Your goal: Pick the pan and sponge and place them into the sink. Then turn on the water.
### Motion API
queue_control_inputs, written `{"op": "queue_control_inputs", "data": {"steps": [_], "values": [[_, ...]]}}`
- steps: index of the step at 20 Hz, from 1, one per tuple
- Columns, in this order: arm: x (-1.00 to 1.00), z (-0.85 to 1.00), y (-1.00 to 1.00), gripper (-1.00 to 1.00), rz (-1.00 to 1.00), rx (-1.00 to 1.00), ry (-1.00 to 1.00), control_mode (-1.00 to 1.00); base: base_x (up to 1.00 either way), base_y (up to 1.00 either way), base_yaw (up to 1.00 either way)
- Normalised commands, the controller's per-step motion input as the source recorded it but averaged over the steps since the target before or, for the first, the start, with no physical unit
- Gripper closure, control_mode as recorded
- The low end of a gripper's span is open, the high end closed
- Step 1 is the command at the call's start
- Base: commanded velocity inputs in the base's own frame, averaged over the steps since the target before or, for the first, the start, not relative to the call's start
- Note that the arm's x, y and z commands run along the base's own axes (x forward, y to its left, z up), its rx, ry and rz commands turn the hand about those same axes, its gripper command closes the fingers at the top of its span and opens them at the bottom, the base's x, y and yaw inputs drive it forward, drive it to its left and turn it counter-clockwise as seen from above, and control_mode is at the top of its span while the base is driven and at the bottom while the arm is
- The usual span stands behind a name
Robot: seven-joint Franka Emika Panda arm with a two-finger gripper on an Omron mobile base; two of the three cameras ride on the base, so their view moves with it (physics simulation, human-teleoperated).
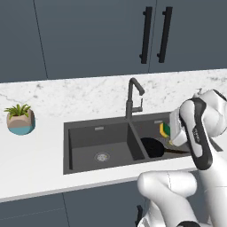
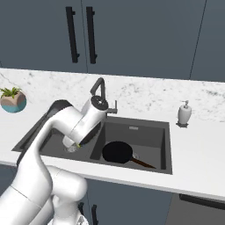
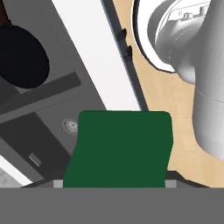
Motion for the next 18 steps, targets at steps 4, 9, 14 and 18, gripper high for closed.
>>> {"op": "queue_control_inputs", "data": {"steps": [4,9,14,18], "values": [[0.04,-0.02,-0.62,1.0,-0.03,-0.05,0.07,-1.0,0.0,0.0,0.0],[0.29,-0.14,-0.4,1.0,0.0,-0.03,0.0,-1.0,0.0,0.0,0.0],[0.55,-0.3,-0.04,1.0,-0.01,-0.09,0.0,-1.0,0.0,0.0,0.0],[0.73,-0.35,0.0,1.0,0.0,-0.11,0.02,-1.0,0.0,0.0,0.0]]}}
